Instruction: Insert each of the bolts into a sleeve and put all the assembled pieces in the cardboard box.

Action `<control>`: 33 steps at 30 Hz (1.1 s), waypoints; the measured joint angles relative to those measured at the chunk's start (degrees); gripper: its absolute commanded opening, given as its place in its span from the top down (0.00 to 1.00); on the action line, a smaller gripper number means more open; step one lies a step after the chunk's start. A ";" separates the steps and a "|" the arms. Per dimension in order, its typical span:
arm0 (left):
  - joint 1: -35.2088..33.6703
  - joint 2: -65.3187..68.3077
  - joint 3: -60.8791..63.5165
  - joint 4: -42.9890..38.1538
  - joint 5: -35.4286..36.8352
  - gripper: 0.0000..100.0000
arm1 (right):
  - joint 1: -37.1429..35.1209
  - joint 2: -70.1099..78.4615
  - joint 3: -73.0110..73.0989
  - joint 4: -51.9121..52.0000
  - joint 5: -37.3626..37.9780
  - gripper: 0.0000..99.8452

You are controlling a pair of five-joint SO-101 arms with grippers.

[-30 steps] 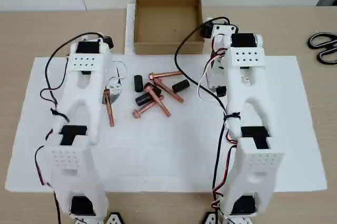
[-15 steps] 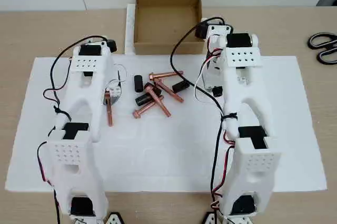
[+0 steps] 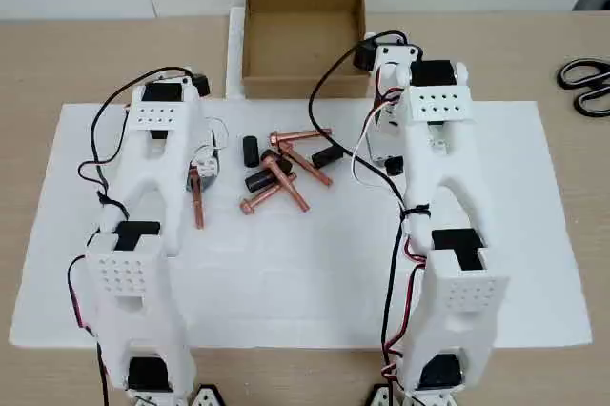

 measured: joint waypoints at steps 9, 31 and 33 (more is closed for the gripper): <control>0.00 1.14 0.00 -0.35 0.00 0.97 | 0.00 0.00 0.00 0.00 0.00 1.00; 0.26 4.22 -27.52 9.14 -5.45 1.00 | 0.00 -10.29 0.97 -1.05 -3.87 0.99; 0.26 1.41 -28.22 9.32 -5.71 1.00 | -0.44 -15.12 3.43 -2.90 -4.48 0.99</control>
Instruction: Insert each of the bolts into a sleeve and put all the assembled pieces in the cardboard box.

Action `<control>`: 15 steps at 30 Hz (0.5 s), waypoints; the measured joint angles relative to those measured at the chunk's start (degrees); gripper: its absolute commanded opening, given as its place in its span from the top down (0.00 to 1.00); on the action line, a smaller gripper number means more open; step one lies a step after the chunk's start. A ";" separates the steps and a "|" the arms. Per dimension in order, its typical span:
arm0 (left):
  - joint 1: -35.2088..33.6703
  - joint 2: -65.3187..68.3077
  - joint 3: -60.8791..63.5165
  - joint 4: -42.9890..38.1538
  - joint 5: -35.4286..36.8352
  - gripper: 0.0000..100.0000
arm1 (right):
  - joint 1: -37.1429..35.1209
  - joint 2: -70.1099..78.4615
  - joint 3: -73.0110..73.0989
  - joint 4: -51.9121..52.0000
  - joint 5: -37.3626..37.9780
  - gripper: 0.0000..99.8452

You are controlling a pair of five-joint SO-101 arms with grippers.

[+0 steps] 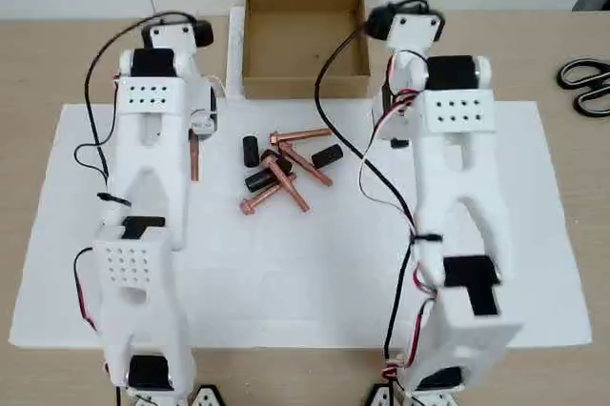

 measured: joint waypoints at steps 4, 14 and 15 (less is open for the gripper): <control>-0.18 -5.98 -0.18 0.18 0.00 1.00 | -2.02 -9.32 7.56 -3.16 -0.26 0.99; -0.09 -19.16 16.00 0.26 0.09 1.00 | -4.75 -40.70 43.34 -24.18 -0.26 0.99; -0.09 -21.01 18.20 0.26 0.09 1.00 | -4.57 -44.57 47.65 -27.16 0.18 0.99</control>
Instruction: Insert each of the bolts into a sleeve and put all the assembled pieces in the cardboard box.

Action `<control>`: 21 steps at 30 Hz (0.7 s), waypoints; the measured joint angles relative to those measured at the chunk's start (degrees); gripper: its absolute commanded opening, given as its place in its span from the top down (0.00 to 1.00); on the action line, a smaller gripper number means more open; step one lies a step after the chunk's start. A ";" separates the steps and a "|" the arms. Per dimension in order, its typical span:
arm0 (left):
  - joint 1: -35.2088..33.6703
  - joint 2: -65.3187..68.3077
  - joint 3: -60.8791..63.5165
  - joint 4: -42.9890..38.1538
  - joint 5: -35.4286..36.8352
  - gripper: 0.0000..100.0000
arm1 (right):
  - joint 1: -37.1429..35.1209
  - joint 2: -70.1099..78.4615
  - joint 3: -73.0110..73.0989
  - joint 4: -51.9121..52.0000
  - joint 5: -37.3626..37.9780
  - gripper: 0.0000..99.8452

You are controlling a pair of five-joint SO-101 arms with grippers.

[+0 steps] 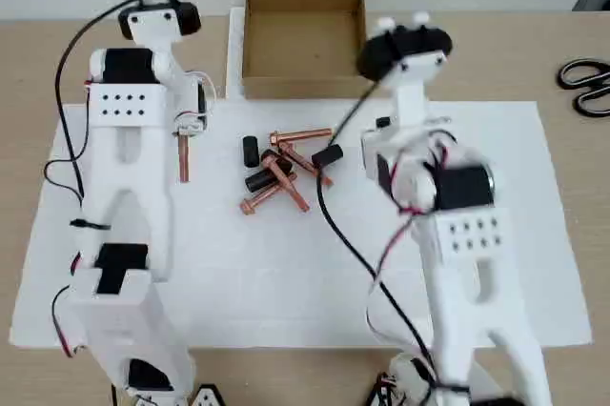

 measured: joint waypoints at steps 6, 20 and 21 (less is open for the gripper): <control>0.26 -12.66 11.34 -3.08 -0.53 1.00 | -0.62 -8.62 18.90 -10.55 1.67 1.00; 5.98 -27.16 34.46 -10.64 -3.16 1.00 | -7.56 -29.01 25.76 -9.05 -7.82 1.00; 6.07 -27.25 34.64 -10.64 -3.16 1.00 | -7.56 -32.00 27.52 -9.05 -7.47 1.00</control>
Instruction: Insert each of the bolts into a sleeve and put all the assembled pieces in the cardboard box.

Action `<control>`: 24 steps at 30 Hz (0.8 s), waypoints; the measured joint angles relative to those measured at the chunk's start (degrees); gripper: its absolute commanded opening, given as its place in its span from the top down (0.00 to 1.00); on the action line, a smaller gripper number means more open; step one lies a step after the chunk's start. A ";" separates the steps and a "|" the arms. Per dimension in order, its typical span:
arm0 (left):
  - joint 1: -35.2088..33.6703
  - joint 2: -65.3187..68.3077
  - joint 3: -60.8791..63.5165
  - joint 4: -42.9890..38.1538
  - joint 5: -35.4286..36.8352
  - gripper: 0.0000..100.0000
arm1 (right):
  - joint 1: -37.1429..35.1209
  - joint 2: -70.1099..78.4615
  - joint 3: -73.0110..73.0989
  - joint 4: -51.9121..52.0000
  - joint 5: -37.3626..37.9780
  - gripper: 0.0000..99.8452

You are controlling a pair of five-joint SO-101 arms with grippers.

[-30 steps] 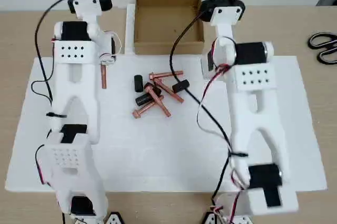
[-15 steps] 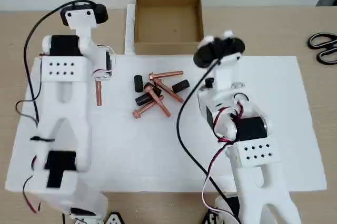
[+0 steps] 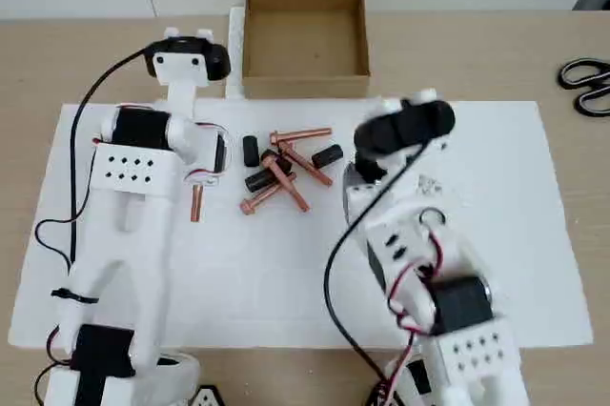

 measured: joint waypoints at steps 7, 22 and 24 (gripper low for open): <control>0.88 -0.09 0.53 -2.99 9.14 1.00 | 0.18 -20.84 18.02 -0.97 4.22 1.00; 17.49 -0.26 -12.13 1.05 19.60 1.00 | -0.44 -37.63 40.26 -13.54 0.62 1.00; 18.64 -2.20 -16.00 1.85 20.75 1.00 | -1.32 -37.63 41.67 -15.21 0.35 1.00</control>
